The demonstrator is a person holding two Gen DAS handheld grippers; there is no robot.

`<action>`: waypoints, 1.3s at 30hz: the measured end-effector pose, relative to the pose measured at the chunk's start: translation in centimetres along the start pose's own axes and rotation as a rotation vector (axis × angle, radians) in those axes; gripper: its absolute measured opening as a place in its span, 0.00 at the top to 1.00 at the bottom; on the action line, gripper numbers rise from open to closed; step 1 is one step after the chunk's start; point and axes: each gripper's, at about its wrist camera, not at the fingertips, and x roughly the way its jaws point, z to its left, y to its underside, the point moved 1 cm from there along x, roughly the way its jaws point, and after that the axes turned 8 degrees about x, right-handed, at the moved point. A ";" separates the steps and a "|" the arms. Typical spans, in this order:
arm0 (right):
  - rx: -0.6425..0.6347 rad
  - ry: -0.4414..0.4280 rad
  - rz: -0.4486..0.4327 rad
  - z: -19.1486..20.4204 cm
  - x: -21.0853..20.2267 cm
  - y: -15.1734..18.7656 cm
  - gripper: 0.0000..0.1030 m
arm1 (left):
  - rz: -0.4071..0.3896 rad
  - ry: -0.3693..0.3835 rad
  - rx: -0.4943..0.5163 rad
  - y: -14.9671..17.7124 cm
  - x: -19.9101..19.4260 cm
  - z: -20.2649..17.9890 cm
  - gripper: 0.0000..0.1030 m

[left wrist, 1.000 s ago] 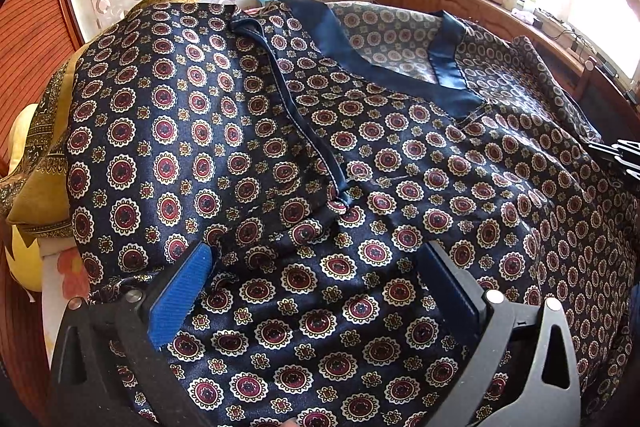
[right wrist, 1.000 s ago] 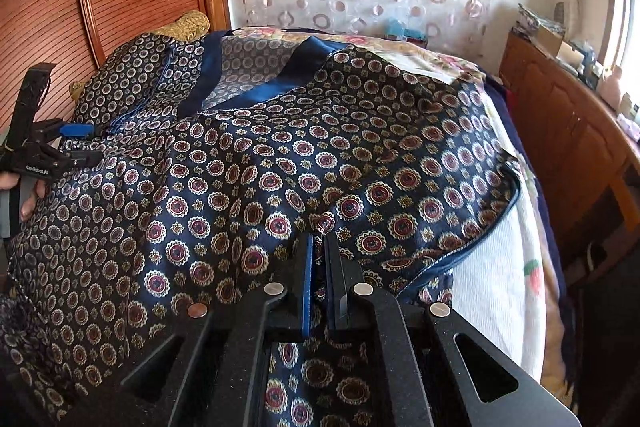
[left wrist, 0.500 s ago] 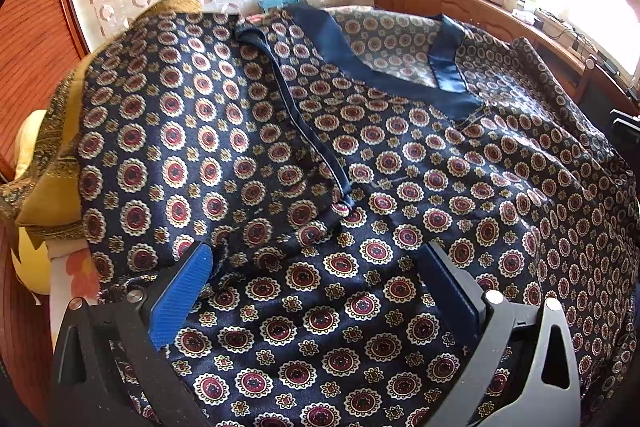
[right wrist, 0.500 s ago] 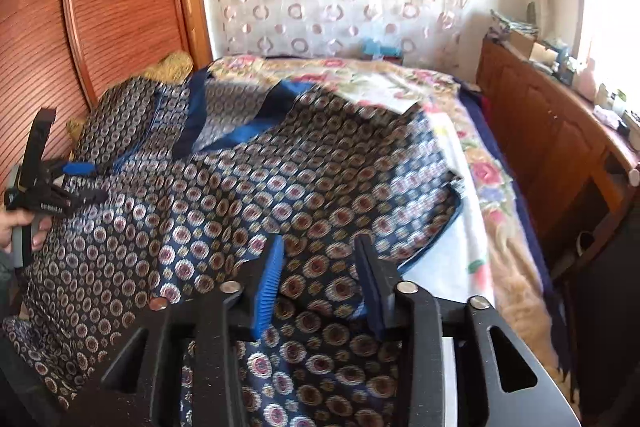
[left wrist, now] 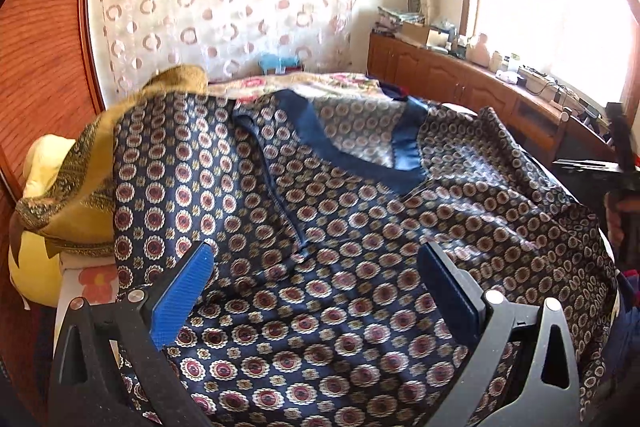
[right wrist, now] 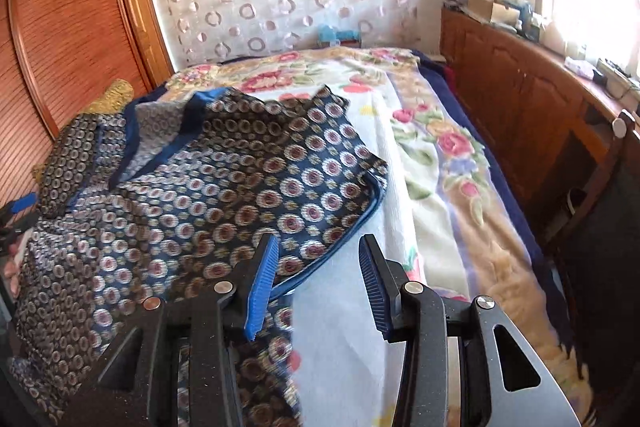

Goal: Fold small clothes

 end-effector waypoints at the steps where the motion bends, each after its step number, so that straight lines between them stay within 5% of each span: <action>1: 0.004 0.006 0.012 -0.1 0.4 -0.2 0.58 | -0.008 -0.005 0.008 -0.1 -0.3 -0.3 0.00; 6: 0.007 0.047 0.071 -0.6 2.8 -1.0 0.58 | -0.008 0.021 0.024 -0.3 -0.4 -1.4 0.00; 11: -0.049 0.069 0.065 -0.2 3.9 -2.1 0.90 | -0.014 0.068 0.025 0.0 -1.0 -2.1 0.00; 15: -0.065 0.029 0.039 0.4 4.1 -2.8 0.98 | -0.026 0.069 0.030 -0.1 -1.4 -2.2 0.00; 32: -0.268 -0.138 -0.045 10.8 2.7 -5.3 0.98 | -0.037 0.046 0.010 0.1 -1.8 -1.7 0.00; 39: -0.245 -0.052 -0.099 10.4 2.5 -6.0 0.63 | -0.047 0.039 -0.006 0.3 -2.1 -1.3 0.00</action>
